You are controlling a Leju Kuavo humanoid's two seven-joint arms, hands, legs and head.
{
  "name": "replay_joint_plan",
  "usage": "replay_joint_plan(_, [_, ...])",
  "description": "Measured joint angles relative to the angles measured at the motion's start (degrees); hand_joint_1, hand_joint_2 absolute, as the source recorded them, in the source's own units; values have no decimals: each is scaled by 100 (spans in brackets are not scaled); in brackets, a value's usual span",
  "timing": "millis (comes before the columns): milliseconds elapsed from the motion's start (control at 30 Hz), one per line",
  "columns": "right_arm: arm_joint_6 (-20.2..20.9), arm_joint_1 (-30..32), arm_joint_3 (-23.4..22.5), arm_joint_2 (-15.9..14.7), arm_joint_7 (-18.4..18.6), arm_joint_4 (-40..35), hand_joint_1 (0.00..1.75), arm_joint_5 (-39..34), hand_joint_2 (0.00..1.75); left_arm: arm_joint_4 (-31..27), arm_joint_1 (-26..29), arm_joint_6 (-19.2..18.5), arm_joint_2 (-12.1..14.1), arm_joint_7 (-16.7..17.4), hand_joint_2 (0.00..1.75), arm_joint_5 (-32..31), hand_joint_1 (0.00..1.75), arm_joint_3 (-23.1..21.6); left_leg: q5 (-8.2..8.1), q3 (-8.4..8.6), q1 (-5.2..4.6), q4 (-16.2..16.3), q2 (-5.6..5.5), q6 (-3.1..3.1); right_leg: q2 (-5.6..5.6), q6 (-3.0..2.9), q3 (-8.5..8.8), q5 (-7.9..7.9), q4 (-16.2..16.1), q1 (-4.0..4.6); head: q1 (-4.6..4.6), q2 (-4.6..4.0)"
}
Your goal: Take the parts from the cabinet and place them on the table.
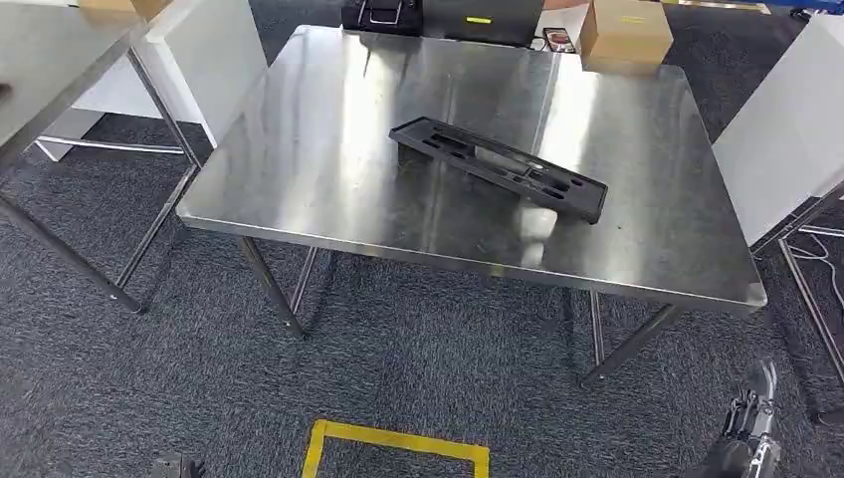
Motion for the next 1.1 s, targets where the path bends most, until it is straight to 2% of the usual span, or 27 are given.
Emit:
replay_joint_plan(33, [18, -8, 0, 2, 7, 0, 0, 11, 0, 0, -1, 11, 0, 0, 0, -9, 0, 0, 53, -7, -1, 4, -10, -26, 1, 0, 389, 104, -577, -2, 4, 0])
replay_joint_plan(67, [57, -28, 0, 7, 22, -2, 0, 24, 0, 0, 2, 46, 0, 0, 0, -17, 0, 0, 101, -44, -22, 20, -13, -62, 10, -57, 778, 44, -1117, 15, 8, 0])
replay_joint_plan(100, [81, -45, 0, 15, 22, -9, 0, 57, 0, 0, 2, 81, -2, 0, 0, -26, 0, 0, 153, -74, -32, 33, -8, -97, 27, -109, 853, 16, -1341, 58, -4, 0])
replay_joint_plan(133, [116, -42, 0, 20, 22, -9, 0, 75, 0, 0, 2, 83, 0, -7, 0, -35, 0, 0, 213, -70, -33, 13, -7, -128, 31, -133, 740, 54, -1300, 56, -11, 0])
replay_joint_plan(200, [131, -43, 0, 20, 20, -9, 0, 112, 0, 2, 17, 83, 0, -9, 0, -48, 0, 0, 275, -81, -19, 4, -18, -190, 31, -212, 703, 94, -1289, 61, -15, 0])
replay_joint_plan(233, [131, -47, 0, 22, 13, -9, 0, 114, 0, 2, 30, 79, 15, -15, 0, -52, 0, 0, 227, -119, 10, 41, -30, -230, 14, -300, 677, 158, -1310, -63, -9, 0])
replay_joint_plan(300, [138, -32, 0, 24, -11, -9, 0, 101, 0, 7, 62, 76, 0, -20, 0, -70, 0, 0, -445, -299, 33, 578, -31, -275, -22, -436, 573, 260, -1305, -39, -42, 0])
replay_joint_plan(333, [140, -8, 0, 24, -24, -9, 0, 92, 0, 9, 63, 74, -2, -28, 0, -70, 0, 0, -789, -436, 42, 1052, -33, -307, -29, -446, 506, 317, -1302, -36, -44, 0])
replay_joint_plan(367, [151, 15, 0, 24, -35, -9, 0, 79, 0, 9, 63, 72, -2, -35, 0, -70, 0, 0, -1007, -550, 55, 1490, -32, -343, -37, -437, 436, 365, -1293, -34, -44, 0])
replay_joint_plan(400, [162, 34, -2, 24, -46, -9, 0, 70, 0, 9, 65, 66, 0, -37, 0, -74, 0, 0, -1070, -590, 71, 1805, -30, -374, -46, -427, 365, 413, -1282, -34, -44, 0])
replay_joint_plan(433, [175, 46, -11, 24, -68, -7, 0, 64, 0, 9, 69, 66, -2, -39, 0, -77, 0, 0, -972, -521, 96, 1866, -30, -392, -49, -408, 316, 451, -1263, -41, -46, 0])
replay_joint_plan(467, [182, 53, -20, 24, -88, -2, 0, 59, 0, 9, 69, 66, -2, -48, 0, -92, 0, 0, -791, -346, 122, 1690, -28, -406, -50, -384, 272, 491, -1235, -49, -48, 0])
replay_joint_plan(500, [186, 65, -28, 24, -101, 0, 0, 48, 0, 9, 68, 63, -2, -52, 0, -109, 0, 0, -604, -56, 147, 1311, -28, -417, -46, -353, 220, 511, -1205, -65, -42, 0])
replay_joint_plan(533, [193, 70, -46, 24, -109, 0, 0, 40, 0, 9, 67, 61, -2, -61, 0, -118, 0, 0, -450, 369, 167, 690, -24, -423, -45, -324, 169, 527, -1151, -77, -48, 0])
replay_joint_plan(567, [208, 67, -55, 24, -114, 0, 0, 29, 0, 9, 64, 59, -9, -66, 0, -125, 0, 0, -483, 668, 179, 240, -30, -428, -51, -313, 115, 530, -1095, -65, -50, 0])
replay_joint_plan(600, [225, 60, -59, 28, -116, 0, 0, 29, 0, 9, 58, 61, -9, -68, 0, -127, 0, 0, -522, 727, 136, 90, -56, -412, -50, -279, 51, 552, -1033, -38, -44, 0])
replay_joint_plan(667, [247, 28, -61, 39, -118, 0, 0, 15, 0, 9, 66, 74, -9, -68, 0, -136, 0, 0, -549, 655, 108, 70, -60, -372, -51, -177, -10, 621, -1031, -33, -53, 0])
replay_joint_plan(700, [260, 18, -72, 50, -116, 2, 0, 2, 0, 9, 61, 74, -9, -66, 0, -136, 0, 0, -529, 608, 92, 75, -61, -306, -51, -105, -57, 671, -1042, -29, -33, 0])
replay_joint_plan(733, [289, 2, -92, 57, -116, 6, 0, -4, 0, 9, 59, 74, -9, -63, 0, -144, 0, 0, -454, 573, 119, 17, -49, -195, -53, -65, -94, 661, -1016, 4, -35, 0])
replay_joint_plan(767, [319, -19, -114, 57, -109, 19, 0, -6, 0, 9, 45, 74, -24, -55, 0, -164, 0, 0, -403, 518, 97, 12, -27, -121, -23, -109, -203, 500, -879, -50, -40, 0])
replay_joint_plan(833, [341, -70, -144, 66, -107, 39, 0, -11, 0, 9, 19, 79, -9, -42, 0, -177, 0, 2, -307, 388, 79, 13, -16, -17, -15, -225, -475, -35, -150, -42, 4, 0])
replay_joint_plan(900, [354, -81, -190, 66, -107, 65, 0, -13, 0, 9, 2, 79, -9, -33, 0, -177, 0, 2, -198, 246, 53, 18, -10, -3, -7, -215, -714, -358, 643, -37, 9, 0])
replay_joint_plan(933, [361, -87, -206, 68, -107, 81, 0, -20, 0, 9, 1, 79, -11, -28, 0, -179, 0, 2, -140, 174, 40, 21, -8, -6, 1, -162, -676, -316, 752, -33, 4, 0])
replay_joint_plan(967, [365, -105, -219, 68, -105, 96, 0, -24, 0, 9, -1, 79, -15, -20, 0, -184, 0, 2, -92, 110, 33, 28, -8, -15, 1, -106, -522, -176, 601, -33, 9, 0])
replay_joint_plan(1033, [392, -169, -245, 74, -105, 129, 0, -37, 0, 9, -13, 79, -17, 0, 0, -225, 0, 2, 0, 5, 31, 33, -9, -50, 1, -33, 110, 159, -295, -26, 11, 0])
replay_joint_plan(1067, [402, -205, -251, 77, -101, 144, 0, -39, 0, 9, -24, 79, -20, 7, 0, -238, 0, 2, 45, -20, 31, 37, -10, -73, 1, -67, 470, 191, -826, -24, 11, 0])
replay_joint_plan(1100, [420, -245, -256, 77, -96, 159, 0, -50, 0, 9, -34, 79, -22, 15, 0, -240, 0, 0, 91, -63, 3, 46, -10, -119, 10, -130, 741, 71, -1274, 40, 13, 0])
